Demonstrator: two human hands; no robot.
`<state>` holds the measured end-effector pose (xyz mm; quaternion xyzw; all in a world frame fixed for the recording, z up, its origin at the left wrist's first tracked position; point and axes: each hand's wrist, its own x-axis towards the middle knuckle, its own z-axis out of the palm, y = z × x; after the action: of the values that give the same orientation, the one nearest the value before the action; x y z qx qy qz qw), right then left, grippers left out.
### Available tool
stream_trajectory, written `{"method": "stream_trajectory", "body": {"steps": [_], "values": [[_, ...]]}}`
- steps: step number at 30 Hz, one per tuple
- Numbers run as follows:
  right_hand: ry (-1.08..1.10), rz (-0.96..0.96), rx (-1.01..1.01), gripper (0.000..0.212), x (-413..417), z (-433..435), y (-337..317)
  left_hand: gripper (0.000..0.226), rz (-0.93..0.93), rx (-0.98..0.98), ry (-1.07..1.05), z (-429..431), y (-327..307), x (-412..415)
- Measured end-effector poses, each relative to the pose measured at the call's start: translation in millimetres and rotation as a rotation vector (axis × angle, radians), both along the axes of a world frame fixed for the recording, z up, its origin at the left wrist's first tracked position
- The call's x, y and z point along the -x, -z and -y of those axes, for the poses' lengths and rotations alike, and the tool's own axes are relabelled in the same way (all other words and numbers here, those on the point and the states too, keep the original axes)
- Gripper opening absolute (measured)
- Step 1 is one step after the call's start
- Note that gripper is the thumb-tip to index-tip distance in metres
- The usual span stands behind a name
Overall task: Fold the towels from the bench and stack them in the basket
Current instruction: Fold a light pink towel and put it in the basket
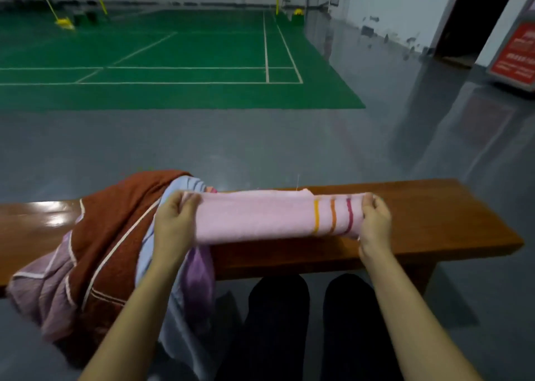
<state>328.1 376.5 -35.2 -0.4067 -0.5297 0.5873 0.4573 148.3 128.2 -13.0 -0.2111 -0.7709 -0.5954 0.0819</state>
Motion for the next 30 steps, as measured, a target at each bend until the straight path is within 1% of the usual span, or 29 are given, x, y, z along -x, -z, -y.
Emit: {"method": "stream_trajectory", "body": {"steps": [2,4,7,10,12,14,15,16,17,19,20,21,23,25,26,28,30], "values": [[-0.009,0.054,0.101,0.028,-12,11,43,0.018,0.083,0.064,0.007,5,38,-10],[-0.022,0.084,0.17,0.025,-21,19,69,0.017,0.135,0.104,0.039,10,64,-16],[-0.037,0.117,0.248,0.02,-26,22,81,0.019,0.175,0.121,0.053,12,80,-14],[-0.074,0.189,0.242,0.019,-24,20,81,0.016,0.194,0.141,0.04,6,82,-9],[-0.11,0.318,0.136,0.019,-21,18,79,0.016,0.171,0.183,0.063,0,79,-9],[-0.139,0.509,-0.113,0.028,-15,23,72,0.018,0.157,0.218,0.111,-6,75,-12],[-0.174,0.54,-0.253,0.033,-10,30,66,0.017,0.162,0.231,0.14,-10,72,-14],[-0.252,0.511,-0.338,0.038,-2,41,58,0.017,0.166,0.24,0.17,-14,69,-17],[-0.374,0.452,-0.363,0.042,9,54,52,0.016,0.173,0.24,0.202,-18,67,-19],[-0.665,0.367,-0.338,0.048,33,83,44,0.019,0.199,0.223,0.287,-26,59,-25],[-0.772,0.339,-0.309,0.048,46,95,44,0.02,0.212,0.221,0.336,-30,56,-27],[-0.834,0.303,-0.264,0.046,57,104,45,0.02,0.213,0.23,0.372,-33,54,-28],[-0.846,0.242,-0.163,0.034,76,112,48,0.019,0.192,0.261,0.374,-35,53,-23],[-0.806,0.242,-0.14,0.016,90,112,57,0.015,0.206,0.302,0.33,-33,55,-13],[-0.796,0.257,-0.137,0.01,95,111,63,0.014,0.216,0.335,0.303,-32,56,-8],[-0.785,0.296,-0.148,0.011,105,110,74,0.017,0.206,0.411,0.212,-30,59,6],[-0.743,0.311,-0.151,0.011,112,112,82,0.019,0.148,0.5,0.07,-30,63,23]]}}
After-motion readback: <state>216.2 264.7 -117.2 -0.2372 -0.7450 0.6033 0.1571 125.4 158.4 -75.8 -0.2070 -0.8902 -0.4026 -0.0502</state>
